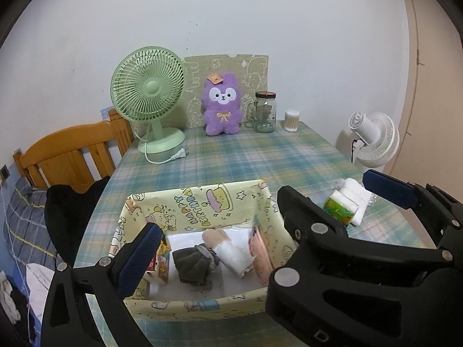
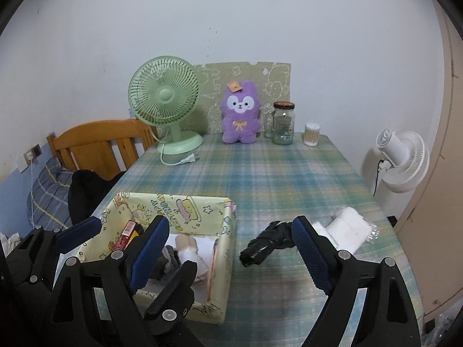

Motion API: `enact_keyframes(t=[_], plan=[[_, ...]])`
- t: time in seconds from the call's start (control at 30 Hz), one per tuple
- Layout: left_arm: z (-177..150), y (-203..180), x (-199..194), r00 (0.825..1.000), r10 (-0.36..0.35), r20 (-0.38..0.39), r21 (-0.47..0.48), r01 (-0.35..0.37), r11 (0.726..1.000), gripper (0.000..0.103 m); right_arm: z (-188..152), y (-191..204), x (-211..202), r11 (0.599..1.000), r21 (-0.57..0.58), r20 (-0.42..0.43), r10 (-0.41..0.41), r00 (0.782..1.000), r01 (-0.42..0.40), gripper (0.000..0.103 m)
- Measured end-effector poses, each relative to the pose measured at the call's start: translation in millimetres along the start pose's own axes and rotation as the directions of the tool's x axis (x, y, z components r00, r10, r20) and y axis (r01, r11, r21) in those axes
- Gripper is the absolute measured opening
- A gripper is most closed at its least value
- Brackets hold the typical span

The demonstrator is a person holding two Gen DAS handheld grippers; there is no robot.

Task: Organize soft objects
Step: 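Withdraw both grippers from the box toward the black bag and green packet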

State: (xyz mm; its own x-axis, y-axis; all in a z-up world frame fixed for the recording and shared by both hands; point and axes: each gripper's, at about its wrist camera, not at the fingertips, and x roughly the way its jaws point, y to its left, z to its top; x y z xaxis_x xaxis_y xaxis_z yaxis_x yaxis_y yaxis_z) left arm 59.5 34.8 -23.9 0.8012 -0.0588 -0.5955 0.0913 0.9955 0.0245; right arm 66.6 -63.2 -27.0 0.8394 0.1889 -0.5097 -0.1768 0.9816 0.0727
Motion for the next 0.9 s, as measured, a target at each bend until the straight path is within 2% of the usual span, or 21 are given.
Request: enact_keyframes(t=[0.23,0.6,0.9], plan=[[0.9,-25.1,-9.1,0.999,0.039,0.035,0.031,-0.04,0.999,0.102,-1.9,-23.5,-9.9,0.998,0.052,0.009,-0.021,1.0,0.021,0.089],[-0.3,-56.7,-8.2,1.0,-0.008,0.014,0.01,0.008,1.0,0.102,-7.6,-57.9,-25.4,0.995,0.087,0.03,-0.049,0.998,0.046,0.089],[-1.7,-80.2,-10.5,0.999,-0.02,0.033,-0.007,0.02,1.0,0.102,-10.9,-82.4,-35.8,0.993,0.103,0.045,-0.057,0.997,0.052,0.089]])
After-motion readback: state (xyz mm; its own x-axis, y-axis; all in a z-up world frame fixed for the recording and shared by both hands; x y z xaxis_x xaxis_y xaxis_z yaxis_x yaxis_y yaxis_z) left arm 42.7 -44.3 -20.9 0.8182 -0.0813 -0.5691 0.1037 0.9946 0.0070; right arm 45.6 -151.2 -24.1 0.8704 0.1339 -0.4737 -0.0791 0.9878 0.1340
